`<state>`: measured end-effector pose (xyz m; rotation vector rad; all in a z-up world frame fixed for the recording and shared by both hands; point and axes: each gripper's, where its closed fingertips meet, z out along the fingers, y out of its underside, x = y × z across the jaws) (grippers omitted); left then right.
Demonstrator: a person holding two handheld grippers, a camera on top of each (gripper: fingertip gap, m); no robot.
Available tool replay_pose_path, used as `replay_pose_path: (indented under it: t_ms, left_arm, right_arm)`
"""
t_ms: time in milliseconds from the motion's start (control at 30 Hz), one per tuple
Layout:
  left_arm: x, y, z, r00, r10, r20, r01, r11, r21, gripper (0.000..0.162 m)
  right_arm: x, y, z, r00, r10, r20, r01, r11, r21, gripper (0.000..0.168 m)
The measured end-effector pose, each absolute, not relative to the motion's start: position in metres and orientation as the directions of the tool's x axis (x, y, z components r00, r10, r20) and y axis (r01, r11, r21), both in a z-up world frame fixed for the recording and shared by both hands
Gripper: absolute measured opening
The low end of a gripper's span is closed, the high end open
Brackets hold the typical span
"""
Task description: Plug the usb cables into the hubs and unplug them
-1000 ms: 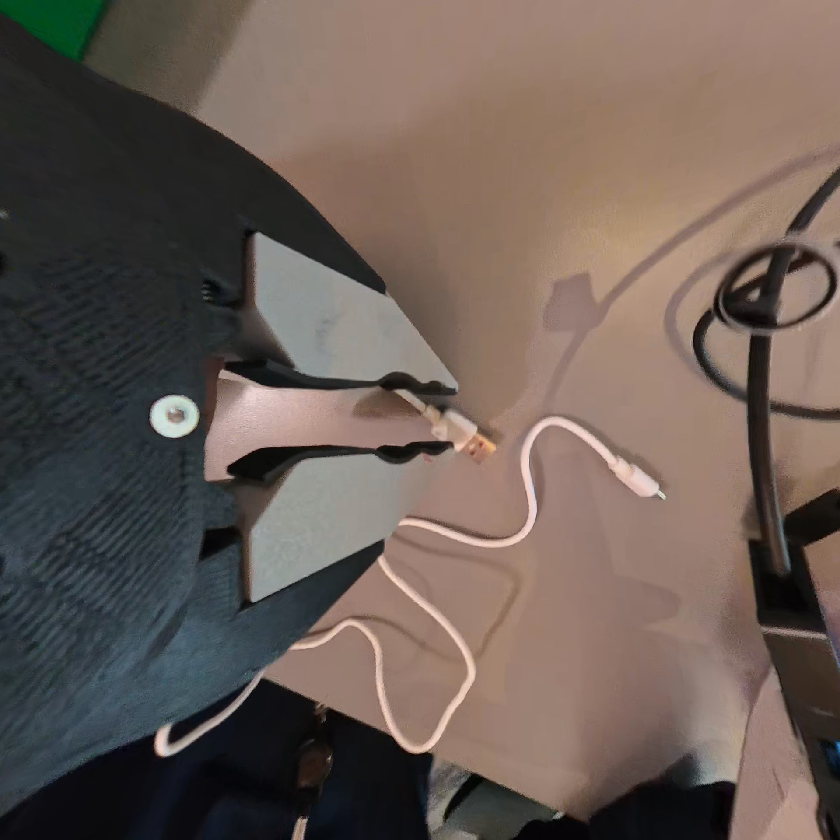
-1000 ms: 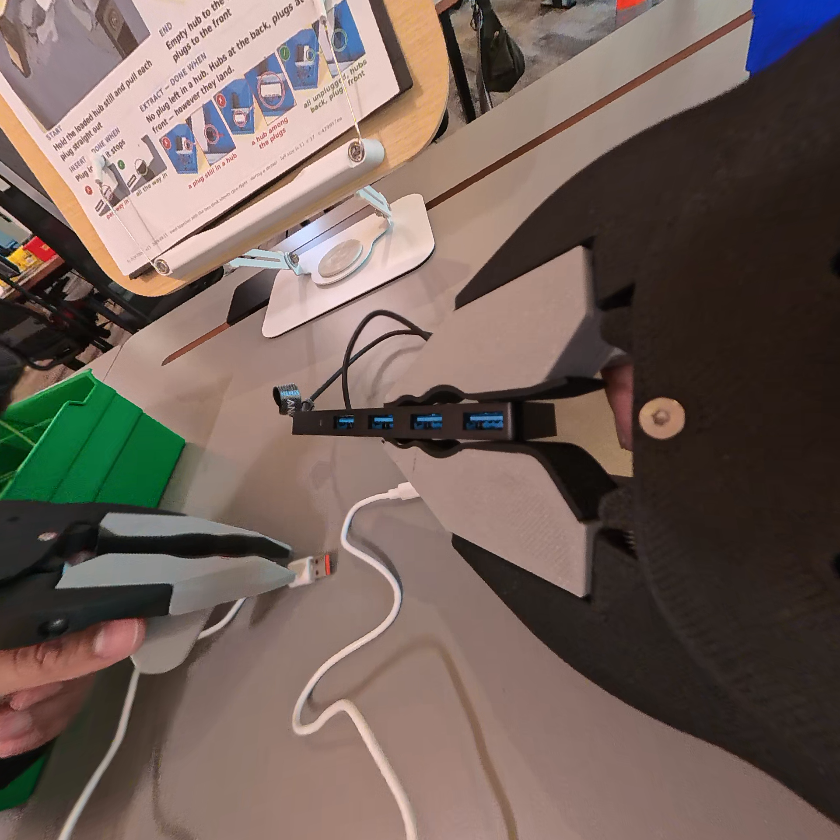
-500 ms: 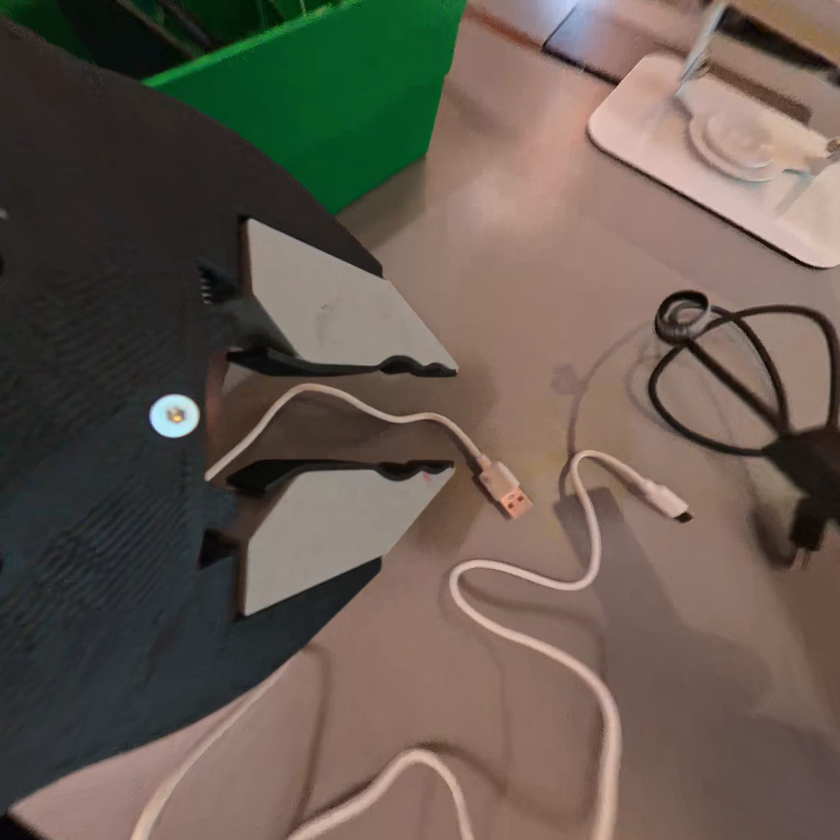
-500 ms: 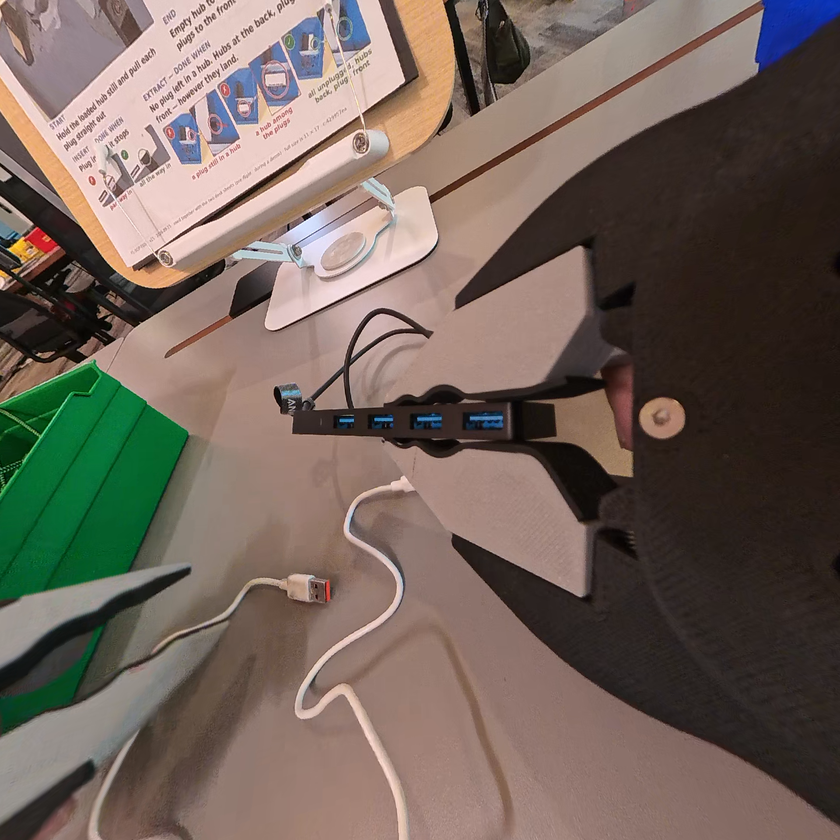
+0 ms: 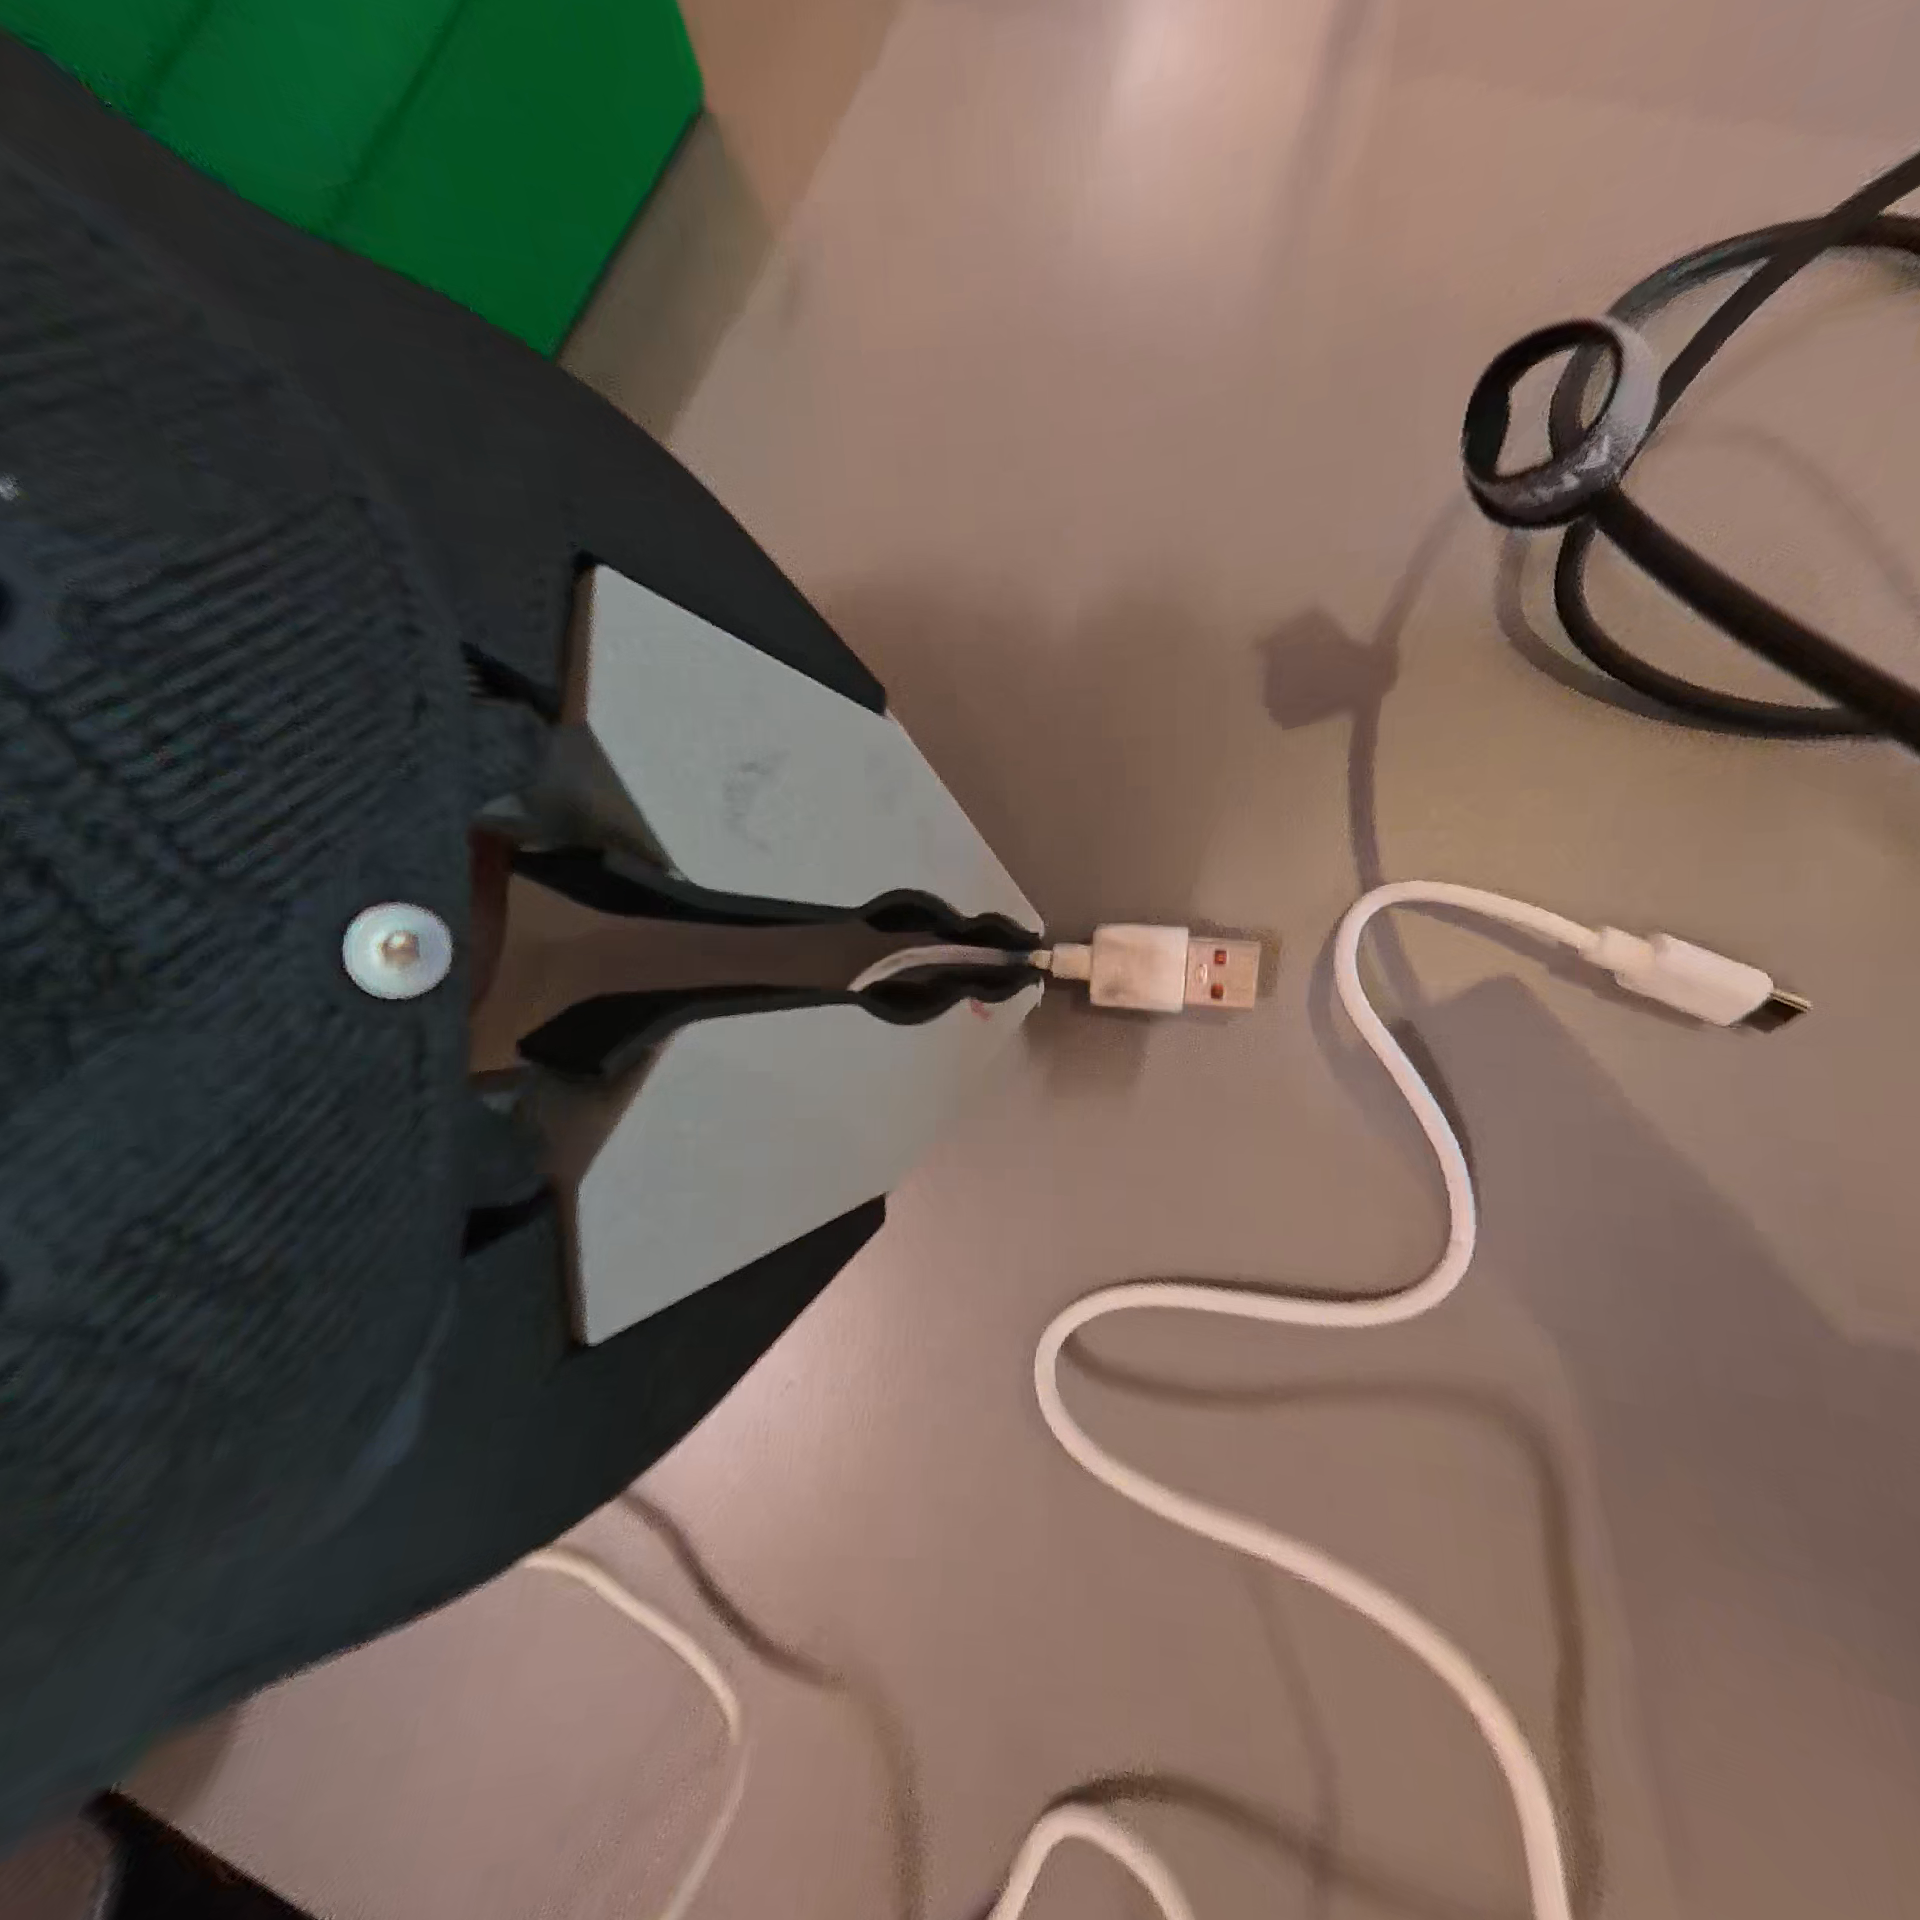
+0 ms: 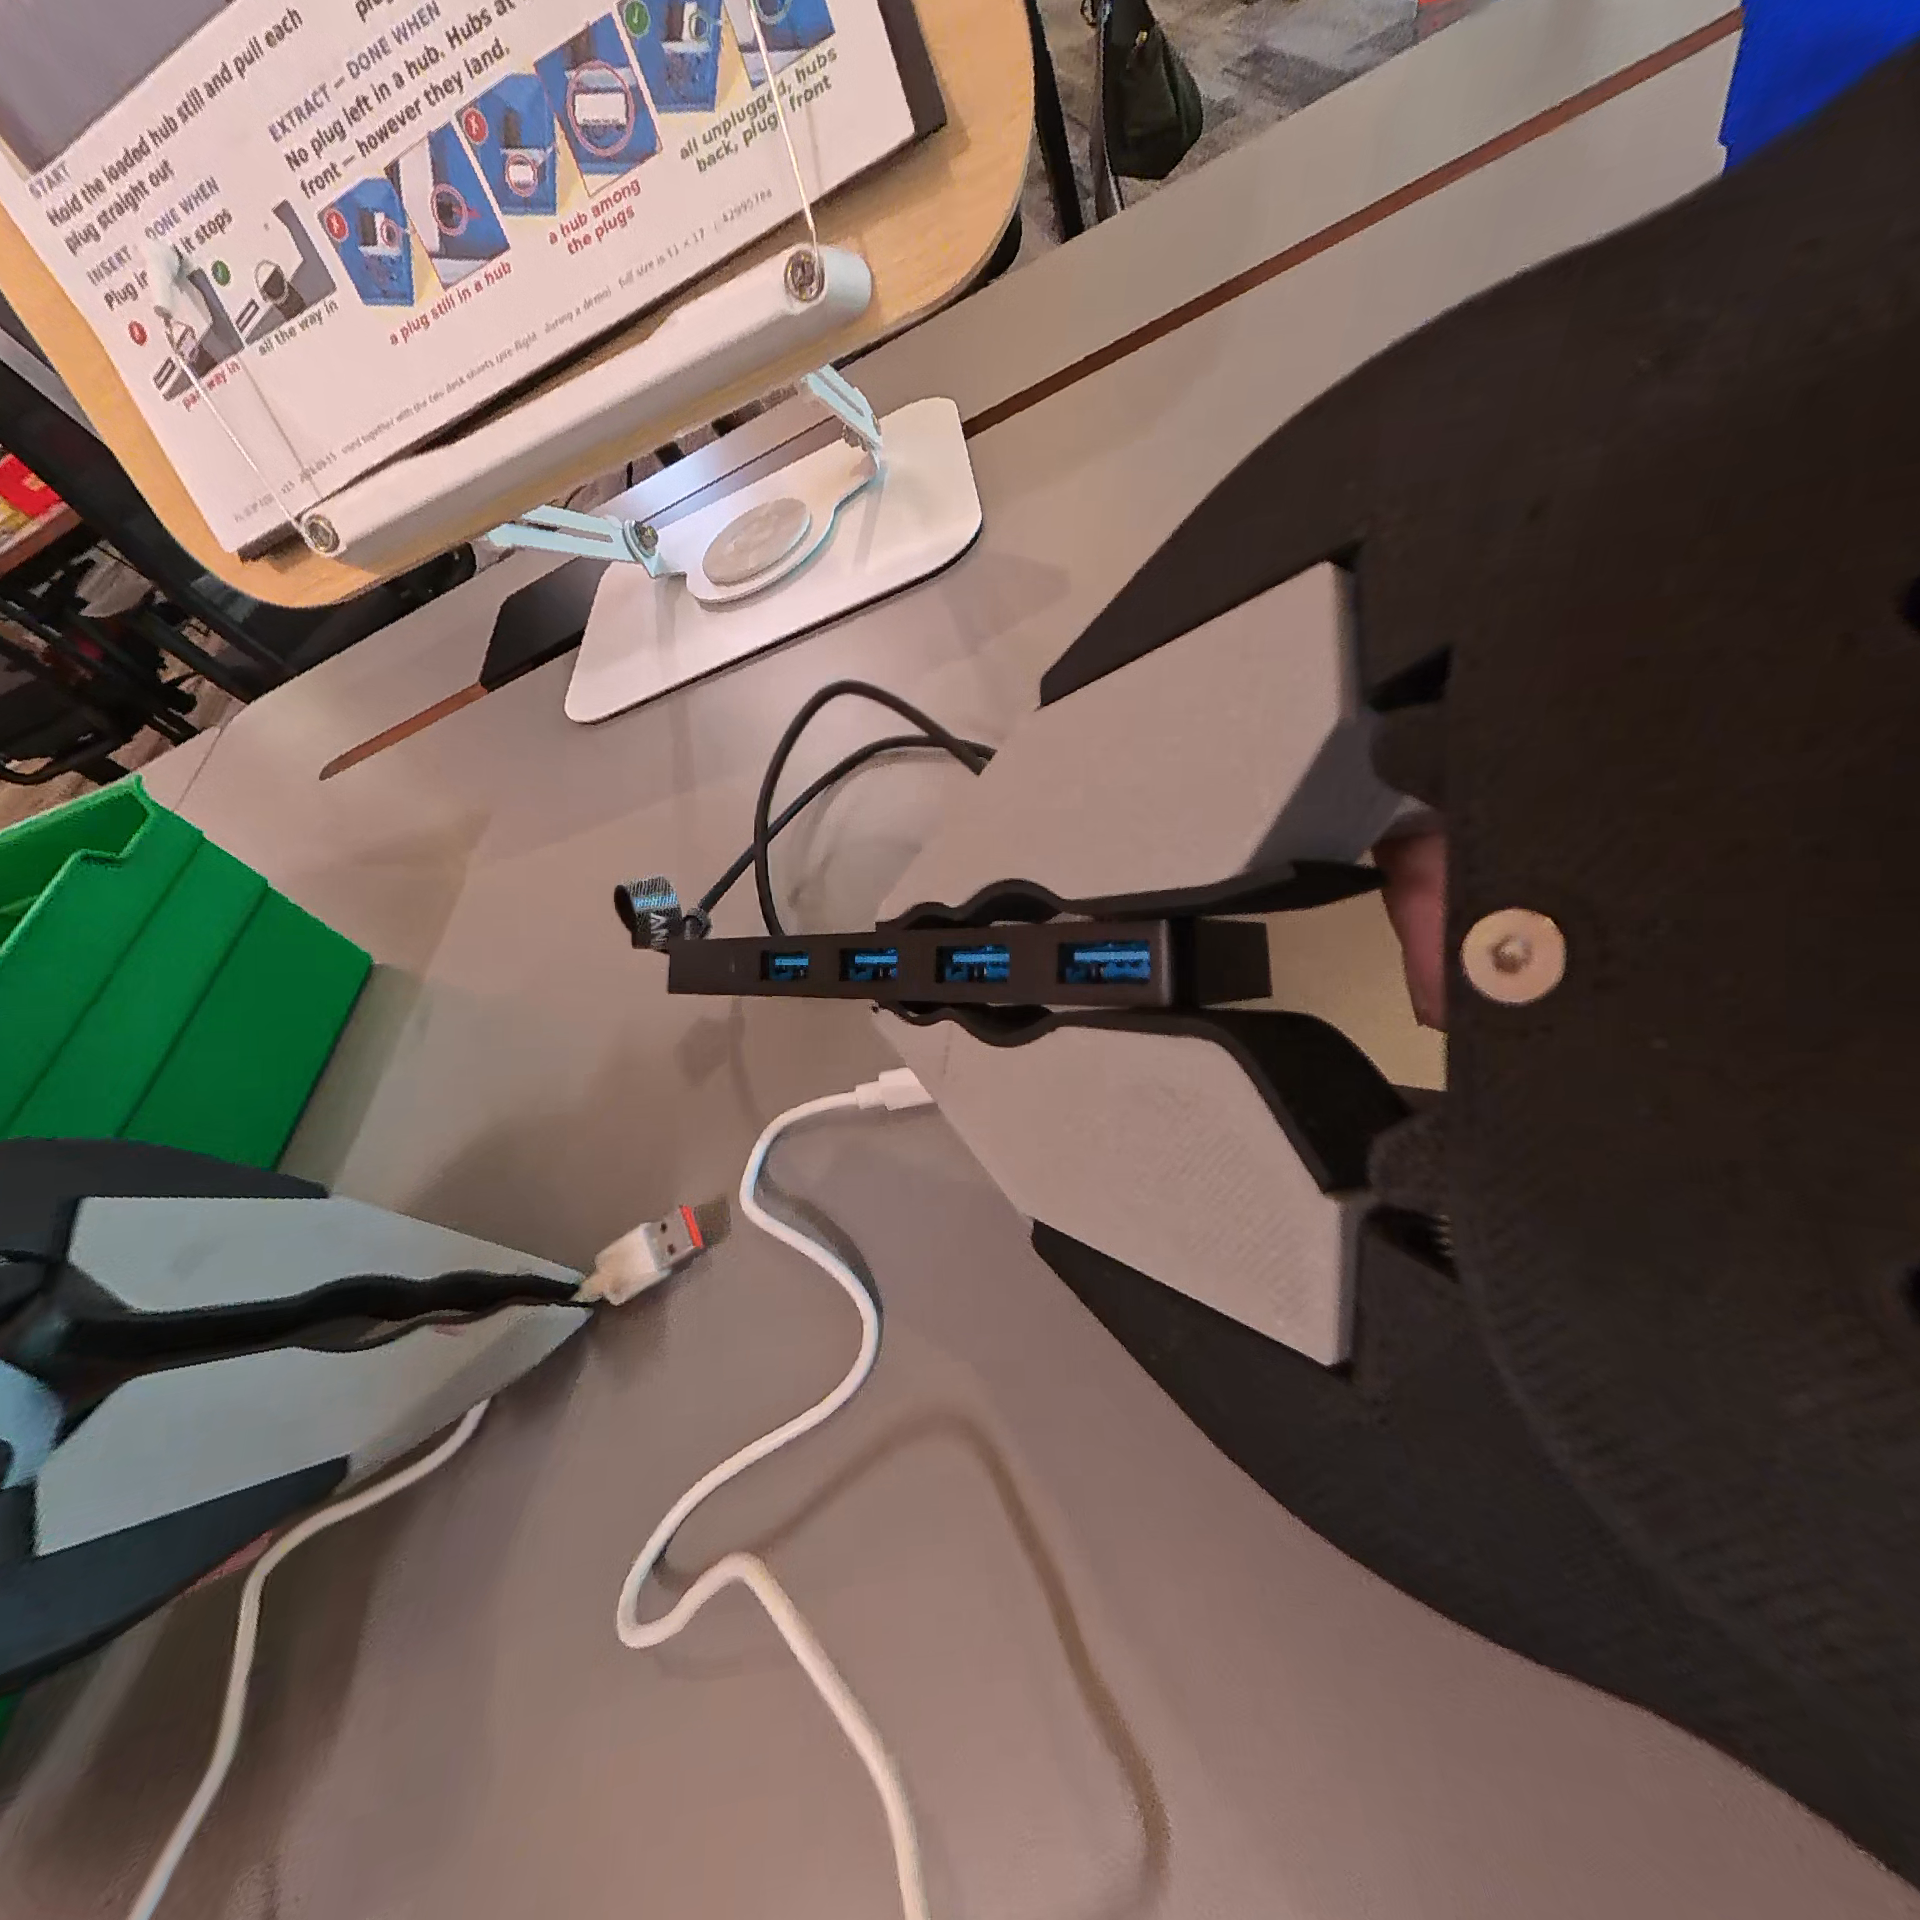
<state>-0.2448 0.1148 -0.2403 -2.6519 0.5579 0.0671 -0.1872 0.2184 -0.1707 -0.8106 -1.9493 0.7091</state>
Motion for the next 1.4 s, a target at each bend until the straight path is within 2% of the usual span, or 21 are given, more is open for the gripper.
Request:
replay_pose_path:
  t_ms: [100,233,367,533,667,833,933,1000,1200,1300,1400]
  left_arm:
    - [-0.238,0.115,-0.222,0.956,-0.292,-0.038,-0.265,-0.794,-0.548,0.000]
    - [-0.235,0.112,-0.170,0.972,-0.207,0.111,-0.048,-0.638,-0.768,0.000]
    - [-0.238,0.104,-0.138,0.963,-0.184,0.199,0.073,-0.529,-0.846,0.000]
    - [-0.238,0.110,-0.125,0.963,-0.149,0.224,0.128,-0.479,-0.868,0.000]
    - [-0.233,0.119,-0.120,0.961,-0.155,0.228,0.136,-0.455,-0.880,0.000]
    - [-0.224,0.126,-0.130,0.953,-0.180,0.245,0.130,-0.487,-0.863,0.000]
    - [-0.215,0.128,-0.139,0.946,-0.200,0.256,0.117,-0.525,-0.843,0.000]
    - [-0.212,0.130,-0.146,0.944,-0.205,0.260,0.107,-0.553,-0.826,0.000]
    - [-0.202,0.133,-0.172,0.924,-0.222,0.312,0.094,-0.658,-0.747,0.000]
    - [-0.192,0.134,-0.183,0.898,-0.238,0.371,0.099,-0.711,-0.696,0.000]
    - [-0.184,0.134,-0.188,0.869,-0.246,0.429,0.110,-0.749,-0.653,0.000]
  right_arm:
    - [-0.187,0.216,-0.174,-0.409,0.752,0.517,0.264,0.640,-0.722,0.008]
    - [-0.187,0.215,-0.183,-0.427,0.729,0.535,0.280,0.670,-0.688,0.008]
    - [-0.187,0.218,-0.197,-0.448,0.695,0.562,0.313,0.711,-0.630,0.008]
    - [-0.185,0.226,-0.223,-0.487,0.598,0.636,0.353,0.801,-0.483,0.009]
    - [-0.182,0.225,-0.233,-0.521,0.570,0.635,0.355,0.822,-0.446,0.012]
    - [-0.182,0.219,-0.230,-0.531,0.611,0.587,0.345,0.789,-0.509,0.013]
    - [-0.180,0.211,-0.217,-0.531,0.649,0.544,0.308,0.747,-0.590,0.023]
    - [-0.180,0.207,-0.207,-0.528,0.669,0.524,0.282,0.720,-0.635,0.022]
    - [-0.179,0.187,-0.169,-0.470,0.665,0.581,0.110,0.697,-0.709,0.027]
    - [-0.177,0.170,-0.151,-0.399,0.630,0.667,0.003,0.728,-0.686,0.021]
    - [-0.177,0.160,-0.152,-0.351,0.551,0.757,-0.025,0.803,-0.596,0.006]
